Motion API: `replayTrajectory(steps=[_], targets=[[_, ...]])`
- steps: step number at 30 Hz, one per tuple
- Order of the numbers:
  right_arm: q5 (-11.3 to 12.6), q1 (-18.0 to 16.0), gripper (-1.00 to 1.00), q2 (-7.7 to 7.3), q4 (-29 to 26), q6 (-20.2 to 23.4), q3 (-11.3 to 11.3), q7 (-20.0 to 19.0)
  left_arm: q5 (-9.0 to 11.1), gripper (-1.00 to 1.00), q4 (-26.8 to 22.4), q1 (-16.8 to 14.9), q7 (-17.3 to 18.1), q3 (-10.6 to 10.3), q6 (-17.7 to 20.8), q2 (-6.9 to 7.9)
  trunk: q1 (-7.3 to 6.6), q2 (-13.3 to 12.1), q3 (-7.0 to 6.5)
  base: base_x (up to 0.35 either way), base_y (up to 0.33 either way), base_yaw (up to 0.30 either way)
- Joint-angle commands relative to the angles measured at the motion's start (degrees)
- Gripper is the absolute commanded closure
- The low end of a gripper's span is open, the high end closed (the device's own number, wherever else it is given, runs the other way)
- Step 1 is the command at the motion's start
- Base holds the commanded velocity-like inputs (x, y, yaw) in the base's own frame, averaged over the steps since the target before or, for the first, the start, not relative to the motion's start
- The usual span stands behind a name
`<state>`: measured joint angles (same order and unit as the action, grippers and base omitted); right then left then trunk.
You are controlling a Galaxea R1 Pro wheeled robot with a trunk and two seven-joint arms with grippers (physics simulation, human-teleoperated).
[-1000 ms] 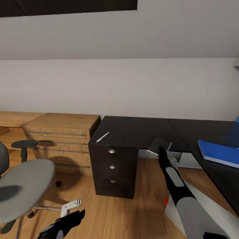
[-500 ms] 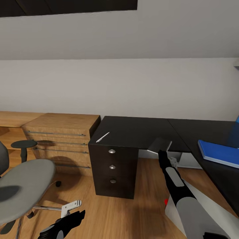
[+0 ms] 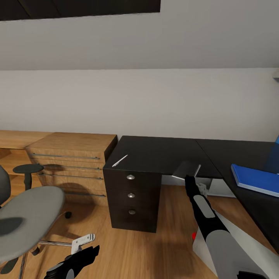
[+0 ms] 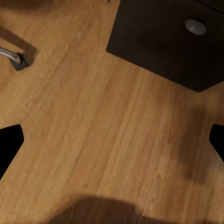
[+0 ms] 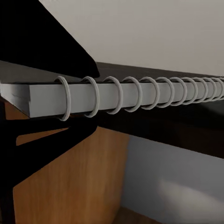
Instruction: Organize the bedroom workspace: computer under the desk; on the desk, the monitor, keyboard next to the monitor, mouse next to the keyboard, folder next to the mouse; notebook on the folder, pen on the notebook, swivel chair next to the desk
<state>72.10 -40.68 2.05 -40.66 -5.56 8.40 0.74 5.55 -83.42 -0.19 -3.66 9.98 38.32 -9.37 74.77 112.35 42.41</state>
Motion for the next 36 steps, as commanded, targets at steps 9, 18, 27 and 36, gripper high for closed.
replayTrajectory(steps=[9,18,27,36], targets=[[0.76,-0.01,1.0,-0.03,-0.39,-0.12,0.05,0.13,0.54,-1.0,-0.08,-0.01,-0.46,-0.02,0.15,-0.03,-1.99,-3.6,-1.56,0.0,0.0,0.0],[0.69,-0.01,1.0,-0.03,-0.55,-0.13,0.04,0.06,0.44,-1.0,-0.07,-0.03,-0.47,-0.04,0.02,-0.03,-3.96,-7.21,-3.18,0.0,0.0,0.0],[0.65,-0.01,1.0,-0.11,-1.41,-0.14,0.04,0.05,0.41,-1.0,-0.05,-0.04,-0.54,-0.79,-0.07,-0.05,-5.94,-10.82,-4.8,0.0,0.0,0.0],[0.56,1.28,1.0,-0.23,-6.66,-0.2,0.11,0.17,0.06,-1.0,3.56,-0.03,-1.24,-4.35,-0.32,-0.03,-6.38,-11.62,-5.16,0.0,0.0,0.0]])
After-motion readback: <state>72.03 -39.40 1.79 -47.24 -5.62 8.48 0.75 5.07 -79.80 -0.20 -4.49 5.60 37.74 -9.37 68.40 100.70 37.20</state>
